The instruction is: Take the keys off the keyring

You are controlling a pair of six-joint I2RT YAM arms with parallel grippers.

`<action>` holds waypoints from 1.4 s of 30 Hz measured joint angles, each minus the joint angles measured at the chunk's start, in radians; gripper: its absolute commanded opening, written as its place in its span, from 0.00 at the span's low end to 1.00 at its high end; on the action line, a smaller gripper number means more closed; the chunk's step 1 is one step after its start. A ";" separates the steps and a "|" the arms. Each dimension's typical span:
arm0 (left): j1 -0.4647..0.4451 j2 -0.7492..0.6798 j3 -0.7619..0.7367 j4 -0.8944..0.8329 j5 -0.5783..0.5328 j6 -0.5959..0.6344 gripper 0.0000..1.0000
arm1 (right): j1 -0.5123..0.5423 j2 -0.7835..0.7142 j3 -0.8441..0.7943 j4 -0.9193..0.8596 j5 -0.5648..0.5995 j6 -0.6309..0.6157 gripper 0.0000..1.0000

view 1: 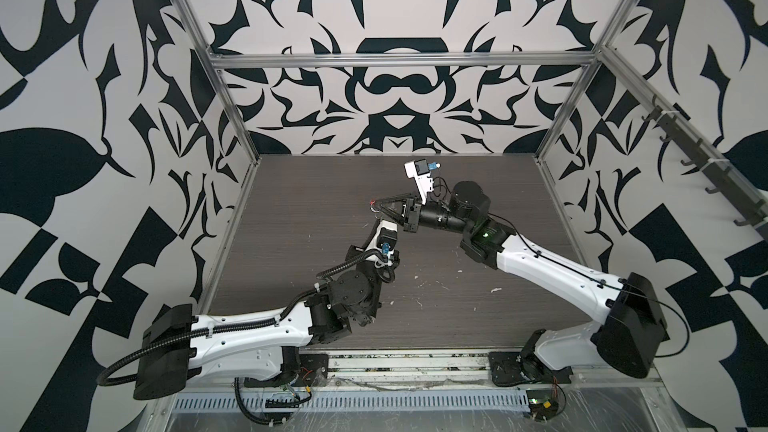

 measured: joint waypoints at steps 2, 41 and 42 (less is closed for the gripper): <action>0.000 -0.011 -0.003 -0.020 0.006 -0.021 0.00 | -0.007 0.002 -0.017 0.029 -0.013 0.016 0.00; 0.097 -0.413 -0.053 -0.467 0.541 -0.473 0.00 | -0.005 -0.057 -0.040 0.038 -0.208 -0.057 0.00; 0.097 -0.412 -0.053 -0.467 0.546 -0.474 0.00 | -0.005 -0.057 -0.040 0.042 -0.215 -0.057 0.00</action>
